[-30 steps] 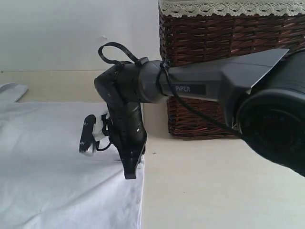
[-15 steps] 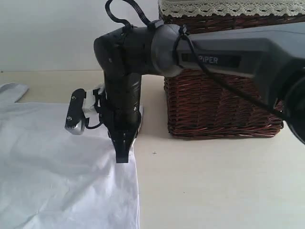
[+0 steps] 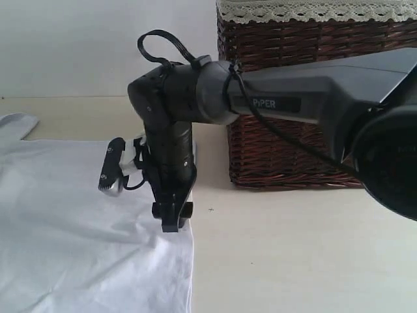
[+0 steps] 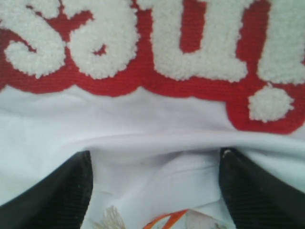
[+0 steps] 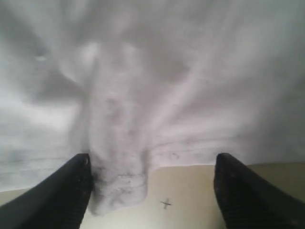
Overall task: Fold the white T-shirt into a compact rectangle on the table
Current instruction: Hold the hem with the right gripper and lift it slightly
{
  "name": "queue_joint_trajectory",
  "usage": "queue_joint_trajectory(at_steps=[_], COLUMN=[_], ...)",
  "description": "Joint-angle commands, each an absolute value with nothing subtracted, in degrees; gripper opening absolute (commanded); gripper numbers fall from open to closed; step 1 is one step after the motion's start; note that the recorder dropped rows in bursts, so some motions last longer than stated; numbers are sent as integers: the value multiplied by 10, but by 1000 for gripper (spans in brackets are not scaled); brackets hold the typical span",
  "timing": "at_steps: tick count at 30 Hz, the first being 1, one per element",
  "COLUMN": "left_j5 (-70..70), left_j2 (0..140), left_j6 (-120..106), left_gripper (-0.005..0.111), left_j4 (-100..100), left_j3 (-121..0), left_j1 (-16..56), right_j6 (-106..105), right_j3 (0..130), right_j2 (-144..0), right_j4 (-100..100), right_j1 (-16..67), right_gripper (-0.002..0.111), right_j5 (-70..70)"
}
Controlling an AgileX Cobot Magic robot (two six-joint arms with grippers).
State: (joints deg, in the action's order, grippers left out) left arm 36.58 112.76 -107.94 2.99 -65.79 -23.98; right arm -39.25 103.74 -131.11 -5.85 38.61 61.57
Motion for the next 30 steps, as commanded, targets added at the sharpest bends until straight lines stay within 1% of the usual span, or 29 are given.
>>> queue_joint_trajectory(at_steps=[1,11,13,15,16,17,21,22,30], left_j5=[367,367,367,367,367,367,367,367,367], left_j2=[1125,1125,1125,1125,1125,1125,1125,1125,1125], left_j6=[-1074,-1074,-1074,-1074,-1074,-1074,-1074,-1074,-1074], left_gripper=[71,71,71,71,71,71,71,71,71], left_j4=[23,23,23,23,23,23,23,23,23], left_j3=[-656,-656,-656,-656,-656,-656,-656,-656,-656], left_j1=[-241,-241,-241,-241,-241,-241,-241,-241,-241], right_j6=[-366,-399,-396,-392,-392,-392,-405,-408,-408], right_j3=[1038,1038,1038,1038,1038,1038,1038,1038,1038], right_j2=[-1314,-1354,-1357,-1358,-1358,-1358,-1358,-1358,-1358], right_j4=[-95,-36,-36,-36,-36,-36,-36,-36,-36], right_j1=[382,382,382,382,382,382,382,382,382], right_gripper=[70,70,68,61,54,46,4,0,0], right_j5=[605,623,623,625,625,625,625,626,626])
